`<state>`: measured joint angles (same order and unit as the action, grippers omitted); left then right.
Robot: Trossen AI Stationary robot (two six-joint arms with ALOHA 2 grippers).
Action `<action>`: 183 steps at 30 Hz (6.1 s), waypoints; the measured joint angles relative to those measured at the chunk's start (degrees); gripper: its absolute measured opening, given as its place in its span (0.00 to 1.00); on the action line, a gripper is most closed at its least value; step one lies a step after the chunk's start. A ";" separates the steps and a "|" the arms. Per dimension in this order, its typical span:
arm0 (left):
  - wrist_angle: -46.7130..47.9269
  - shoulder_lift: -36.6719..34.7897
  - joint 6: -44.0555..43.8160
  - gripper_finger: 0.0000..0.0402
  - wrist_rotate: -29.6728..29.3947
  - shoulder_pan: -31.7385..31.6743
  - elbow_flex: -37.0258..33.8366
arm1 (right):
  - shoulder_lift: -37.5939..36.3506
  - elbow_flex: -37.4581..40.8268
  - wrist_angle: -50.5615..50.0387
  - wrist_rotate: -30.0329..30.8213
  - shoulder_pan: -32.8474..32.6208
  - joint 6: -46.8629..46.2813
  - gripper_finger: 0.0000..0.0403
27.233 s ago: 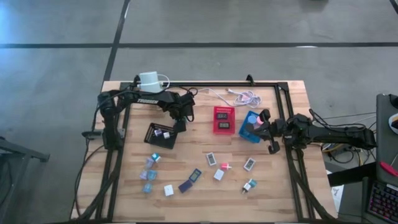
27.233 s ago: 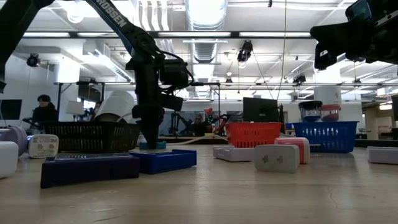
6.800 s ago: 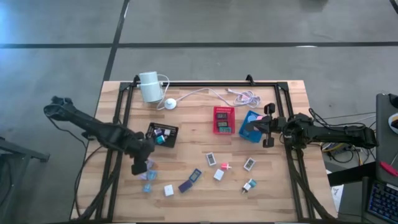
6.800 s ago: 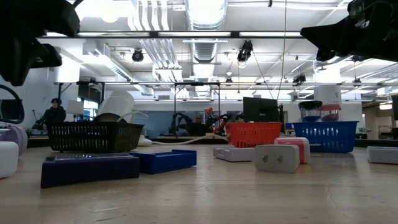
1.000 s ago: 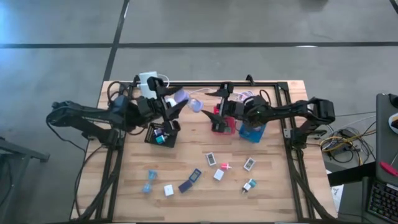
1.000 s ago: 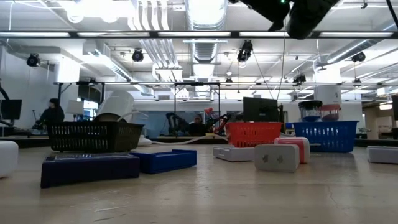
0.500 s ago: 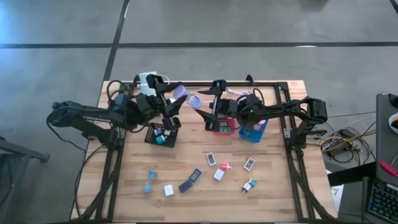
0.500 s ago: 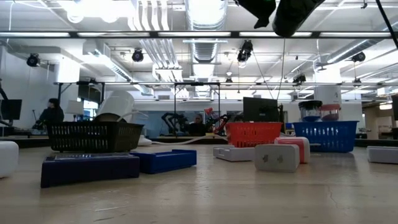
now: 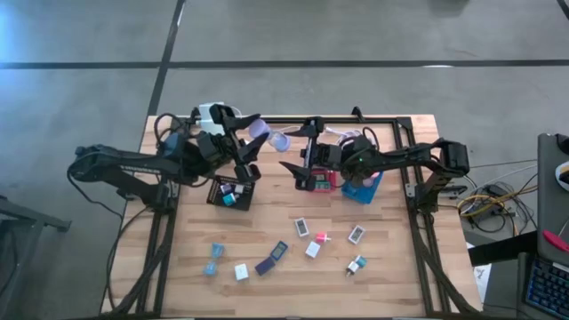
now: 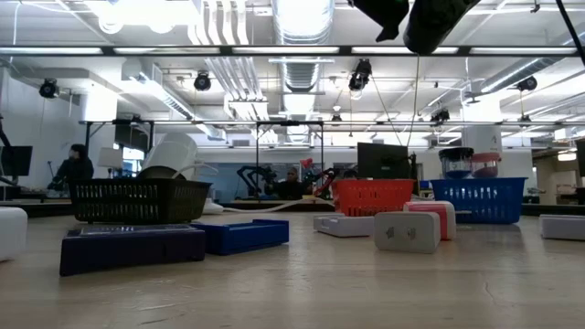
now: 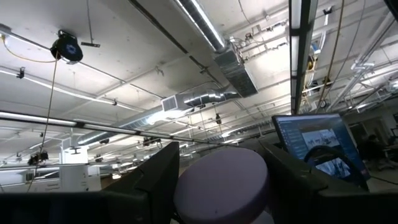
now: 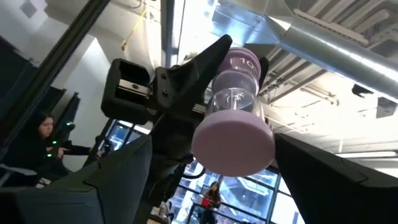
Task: Pick & Place Office items
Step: Put the violet hourglass into the blue bin
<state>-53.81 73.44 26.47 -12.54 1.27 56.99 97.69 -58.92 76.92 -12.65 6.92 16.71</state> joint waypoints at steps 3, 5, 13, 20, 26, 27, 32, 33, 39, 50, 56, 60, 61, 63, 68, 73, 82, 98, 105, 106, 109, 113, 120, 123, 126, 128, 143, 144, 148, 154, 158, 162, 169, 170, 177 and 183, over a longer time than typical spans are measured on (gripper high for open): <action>0.03 0.53 -0.06 0.48 -0.04 -0.10 0.00 | 0.00 -0.29 -0.03 1.77 -0.07 -0.26 0.82; 0.12 0.89 -0.06 0.48 -0.04 -0.10 -0.02 | 0.00 -0.84 0.00 1.98 -0.07 -0.84 0.82; -0.54 1.86 -0.06 0.48 0.16 -0.15 0.02 | -0.02 -1.21 -0.06 2.75 -0.07 -3.04 0.82; -0.87 1.61 -0.06 0.48 0.18 -0.15 0.09 | -0.02 -0.92 -0.02 3.74 -0.05 -3.21 0.82; -1.06 1.73 -0.07 0.48 0.25 -0.25 0.09 | -0.02 -0.90 -0.11 6.78 -0.03 -3.23 0.79; -1.06 1.73 -0.08 0.48 0.25 -0.25 0.09 | -0.02 -0.90 -0.11 6.85 -0.03 -3.23 0.78; -0.93 1.76 -0.07 0.48 0.25 -0.25 0.09 | -0.02 -0.90 -0.30 6.75 -0.07 -3.03 0.65; -0.76 1.76 -0.06 0.48 0.22 -0.25 0.09 | -0.02 -0.88 -0.48 6.63 -0.07 -3.00 0.61; -0.21 1.76 -0.36 0.48 0.16 -0.30 0.07 | -0.02 -0.78 -1.63 6.60 -0.07 -2.86 0.48; 2.51 1.52 -1.19 0.58 0.23 -0.19 0.04 | -0.04 0.07 -1.90 6.61 -0.07 -2.45 0.48; 6.71 -0.79 -1.17 0.58 0.24 0.40 0.00 | -0.64 1.05 -1.68 6.59 -0.07 -2.38 0.48; 12.48 -4.07 -1.55 0.59 0.61 0.79 0.00 | -1.96 2.04 -1.48 7.22 0.04 -1.75 0.48; 14.96 -5.14 -2.14 0.59 0.61 0.88 0.00 | -2.14 2.16 -1.31 7.34 0.04 -1.73 0.48; 20.29 -7.47 -3.94 0.59 0.59 0.93 0.00 | -2.77 2.85 -1.44 7.46 -0.01 -1.56 0.48; 35.17 -12.86 -8.13 0.59 0.69 0.95 -0.16 | -3.83 4.19 -1.42 8.38 -0.03 -1.07 0.48; 40.56 -17.66 -11.81 0.59 2.23 0.93 -5.27 | -4.53 4.83 -1.35 8.40 -0.03 -1.25 0.48; 25.72 -28.34 -16.31 0.58 3.18 0.88 -27.06 | -4.61 4.85 -1.42 8.36 -0.05 -1.48 0.48; 28.85 -54.06 -13.28 0.50 4.88 0.60 -45.69 | -4.61 6.10 -1.53 8.04 -0.05 -2.32 0.48; 43.89 -57.65 -15.67 0.39 7.06 0.60 -46.17 | -4.61 6.62 -1.68 7.68 -0.05 -2.99 0.48; 44.48 -57.65 -15.98 0.37 7.02 0.60 -46.30 | -4.61 6.75 -1.68 7.68 -0.05 -3.03 0.48; 42.98 -57.81 -16.30 0.33 7.06 0.60 -48.18 | -4.69 7.09 -1.64 7.68 -0.05 -3.02 0.48; 37.86 -59.96 -16.28 0.27 7.05 0.55 -52.51 | -4.96 7.72 -1.42 7.70 -0.05 -3.13 0.48; 37.61 -65.72 -14.63 0.22 6.98 0.34 -56.65 | -9.02 11.75 0.39 8.11 -0.67 -1.20 0.48; 37.45 -66.99 -13.30 0.21 6.98 0.34 -56.65 | -12.57 15.09 1.36 8.14 -1.26 0.93 0.48; 38.20 -67.53 -13.21 0.21 6.92 0.34 -56.65 | -17.67 19.33 0.96 8.15 -1.69 2.19 0.48; 38.81 -67.52 -13.22 0.21 6.75 0.34 -56.65 | -21.76 22.52 -1.85 8.18 -1.73 2.06 0.48; 42.32 -67.40 -5.19 0.21 -0.84 0.29 -56.65 | -50.54 31.46 -39.15 30.51 -6.83 3.53 0.49; 42.32 -67.40 -5.23 0.21 -0.86 0.29 -56.65 | -51.68 30.62 -42.93 33.24 -7.62 3.94 0.49; 42.32 -67.41 -5.24 0.21 -0.95 0.29 -56.65 | -54.52 26.39 -56.55 41.23 -10.62 3.74 0.49; 42.30 -67.40 -5.44 0.21 -0.95 0.29 -56.65 | -54.77 18.34 -75.34 42.38 -13.41 -1.30 0.49; 42.32 -67.40 -6.71 0.21 -0.93 0.29 -56.68 | -54.60 13.13 -86.96 42.39 -13.55 -7.59 0.49; 42.32 -67.40 -9.10 0.21 -0.93 0.31 -56.68 | -54.49 6.59 -102.23 42.30 -13.55 -13.61 0.49; 42.32 -67.40 -12.11 0.21 -0.93 0.34 -56.68 | -52.25 -5.84 -129.53 36.34 -13.55 -23.83 0.49; 42.32 -67.38 -12.16 0.21 -0.91 0.34 -56.68 | -51.67 -7.52 -132.52 36.06 -13.55 -25.71 0.49; 42.77 -67.33 -12.17 0.21 -0.89 0.34 -56.68 | -45.39 -18.11 -153.42 32.97 -13.51 -41.13 0.49; 43.61 -67.29 -12.16 0.21 -0.86 0.34 -56.68 | -38.59 -24.82 -164.48 24.57 -13.45 -44.92 0.49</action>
<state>-10.20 6.15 14.31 -13.41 1.61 0.32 59.10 -83.73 -87.56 11.92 -6.53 -28.21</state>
